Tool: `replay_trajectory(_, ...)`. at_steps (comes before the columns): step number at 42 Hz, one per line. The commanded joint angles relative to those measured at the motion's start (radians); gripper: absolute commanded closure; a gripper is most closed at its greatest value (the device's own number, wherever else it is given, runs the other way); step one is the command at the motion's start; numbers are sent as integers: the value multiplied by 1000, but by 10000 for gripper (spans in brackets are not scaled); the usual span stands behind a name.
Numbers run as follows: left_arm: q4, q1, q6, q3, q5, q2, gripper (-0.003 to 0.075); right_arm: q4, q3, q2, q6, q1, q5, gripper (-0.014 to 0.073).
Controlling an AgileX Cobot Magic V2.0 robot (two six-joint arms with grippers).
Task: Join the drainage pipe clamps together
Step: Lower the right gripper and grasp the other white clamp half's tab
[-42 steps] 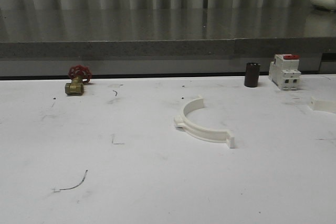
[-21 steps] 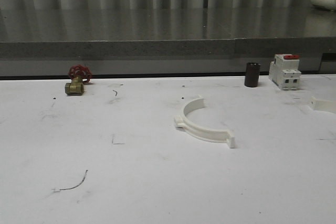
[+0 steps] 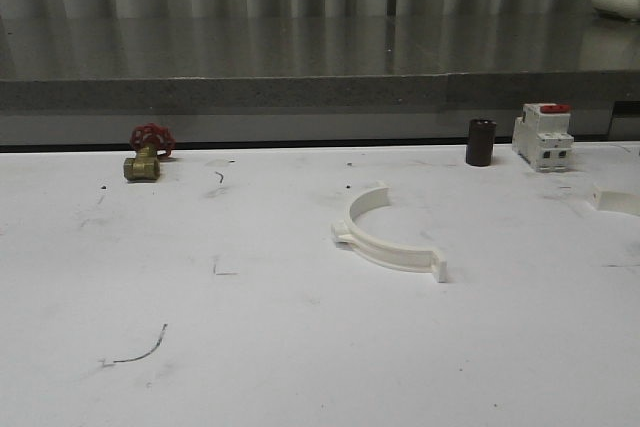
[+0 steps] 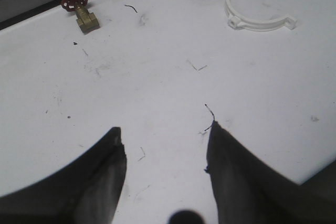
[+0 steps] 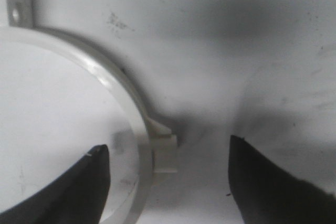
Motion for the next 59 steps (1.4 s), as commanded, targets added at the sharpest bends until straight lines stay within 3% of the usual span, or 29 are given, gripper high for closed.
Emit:
replay_trajectory(1, -5, 3, -1, -27, -69, 0, 374, 4, -32, -40, -12, -1, -12, 111)
replay_trajectory(8, -5, 3, -1, -27, -69, 0, 374, 4, -32, -39, -12, -1, -7, 288)
replay_trajectory(13, -5, 3, -1, -27, -69, 0, 374, 4, -32, -39, -12, -1, -1, 362)
replay_trajectory(34, -5, 3, -1, -27, -69, 0, 374, 4, -32, -39, -12, -1, -1, 373)
replay_trajectory(45, -5, 3, -1, -27, -69, 0, 374, 36, -32, -39, -12, -1, -1, 540)
replay_trajectory(59, -5, 3, -1, -27, -69, 0, 374, 106, -96, -111, -12, 5, 123, 536)
